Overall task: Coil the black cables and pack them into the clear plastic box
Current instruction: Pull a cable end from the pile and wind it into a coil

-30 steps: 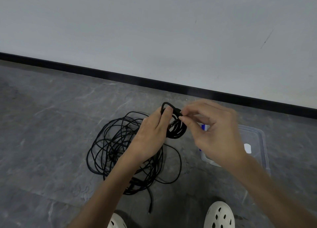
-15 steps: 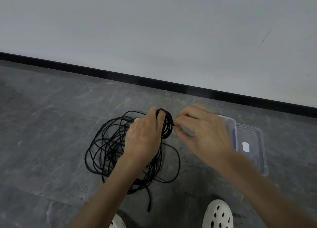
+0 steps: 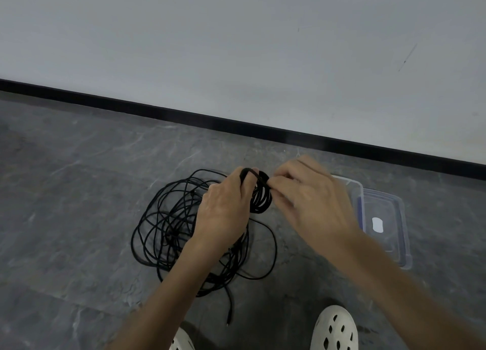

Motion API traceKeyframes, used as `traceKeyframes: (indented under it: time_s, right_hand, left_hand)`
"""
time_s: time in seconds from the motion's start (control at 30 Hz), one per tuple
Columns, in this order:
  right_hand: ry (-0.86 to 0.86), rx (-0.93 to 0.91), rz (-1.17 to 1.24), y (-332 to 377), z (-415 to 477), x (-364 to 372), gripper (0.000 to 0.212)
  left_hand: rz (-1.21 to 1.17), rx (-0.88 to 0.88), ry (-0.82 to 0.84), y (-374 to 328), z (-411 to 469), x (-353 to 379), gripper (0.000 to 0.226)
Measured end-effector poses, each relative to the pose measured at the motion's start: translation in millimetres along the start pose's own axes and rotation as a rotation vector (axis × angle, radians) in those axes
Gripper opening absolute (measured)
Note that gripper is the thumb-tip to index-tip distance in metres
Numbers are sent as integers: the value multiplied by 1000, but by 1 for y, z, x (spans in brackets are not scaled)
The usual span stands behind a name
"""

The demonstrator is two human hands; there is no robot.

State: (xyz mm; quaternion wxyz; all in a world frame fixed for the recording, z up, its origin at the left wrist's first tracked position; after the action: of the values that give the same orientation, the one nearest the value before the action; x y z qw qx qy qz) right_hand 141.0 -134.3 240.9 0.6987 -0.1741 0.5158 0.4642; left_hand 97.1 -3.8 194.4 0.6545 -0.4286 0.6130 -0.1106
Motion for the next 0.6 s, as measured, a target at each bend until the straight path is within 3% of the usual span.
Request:
traceKeyframes:
  time_s: [0.2,0.4,0.6]
  right_hand:
    - [37,-58,11,9,1,6,21]
    - [65,29,113,5,2,11,14]
    - [165,78,148,4,1,8,8]
  left_hand:
    - [63,25,54,1,5,6,47]
    - [-94,-57,100,-1,4,6,47]
    - [-106,-48,30,-6,3,1,47]
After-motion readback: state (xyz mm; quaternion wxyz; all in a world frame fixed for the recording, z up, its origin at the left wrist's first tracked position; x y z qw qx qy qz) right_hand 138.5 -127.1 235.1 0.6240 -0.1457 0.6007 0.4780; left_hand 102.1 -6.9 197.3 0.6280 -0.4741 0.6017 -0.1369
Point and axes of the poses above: each hand's wrist, its own z-axis towards the middle knuckle, its own x-axis out of the palm, y = z × x, the point moved 4 cm from there along z, towards the middle knuckle, and after that the axes turned 2 degrees about y, right-handed, at the moved point
